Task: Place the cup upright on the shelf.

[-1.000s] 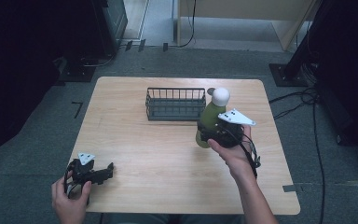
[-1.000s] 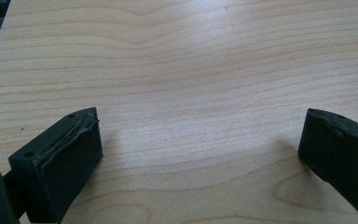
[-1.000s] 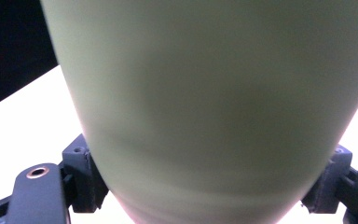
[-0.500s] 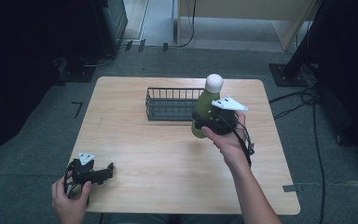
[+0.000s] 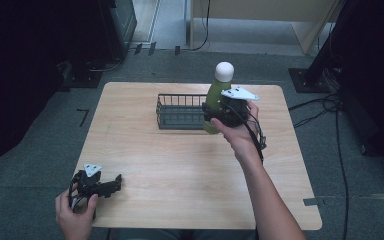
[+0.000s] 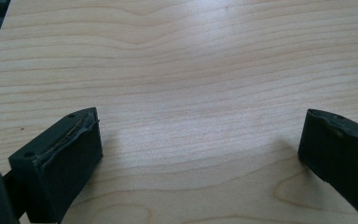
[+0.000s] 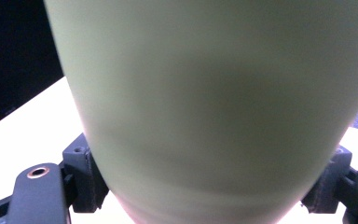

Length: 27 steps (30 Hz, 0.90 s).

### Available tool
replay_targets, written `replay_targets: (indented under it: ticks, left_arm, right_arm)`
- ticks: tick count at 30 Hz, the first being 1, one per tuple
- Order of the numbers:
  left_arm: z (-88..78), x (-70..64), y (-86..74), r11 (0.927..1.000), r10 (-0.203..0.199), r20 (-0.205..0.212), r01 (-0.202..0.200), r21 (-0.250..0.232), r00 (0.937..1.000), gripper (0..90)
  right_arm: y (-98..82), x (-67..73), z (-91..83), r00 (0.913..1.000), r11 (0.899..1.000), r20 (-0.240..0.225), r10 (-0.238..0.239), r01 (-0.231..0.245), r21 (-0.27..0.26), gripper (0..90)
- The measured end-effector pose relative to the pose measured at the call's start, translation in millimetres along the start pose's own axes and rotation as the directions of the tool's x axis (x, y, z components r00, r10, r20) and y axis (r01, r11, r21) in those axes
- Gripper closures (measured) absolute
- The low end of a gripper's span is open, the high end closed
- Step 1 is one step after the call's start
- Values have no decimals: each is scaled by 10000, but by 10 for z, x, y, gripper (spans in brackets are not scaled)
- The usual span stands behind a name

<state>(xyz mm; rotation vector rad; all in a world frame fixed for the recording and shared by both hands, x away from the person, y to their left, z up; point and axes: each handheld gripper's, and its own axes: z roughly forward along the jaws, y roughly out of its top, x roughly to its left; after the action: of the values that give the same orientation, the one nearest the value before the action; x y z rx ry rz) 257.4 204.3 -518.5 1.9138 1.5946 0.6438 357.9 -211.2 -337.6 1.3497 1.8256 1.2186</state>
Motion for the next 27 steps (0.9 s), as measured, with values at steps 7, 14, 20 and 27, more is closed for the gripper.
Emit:
replay_targets:
  ticks: [7,14,20,27]
  left_arm:
    - [0,0,0,10000,1,0,-1,0,10000,0]
    - [0,0,0,10000,1,-2,-1,2,10000,0]
    - [0,-1,0,10000,-1,-2,1,-1,10000,0]
    - [0,0,0,10000,8,0,-8,6,10000,0]
  right_arm:
    - [124,-37,129,9998,9999,182,93,-92,-41,200]
    - [224,-54,264,9994,9998,318,106,-100,-195,200]
    - [317,-63,397,9988,9996,466,115,-102,-271,200]
    - [400,-82,559,9975,9997,699,98,-80,-250,201]
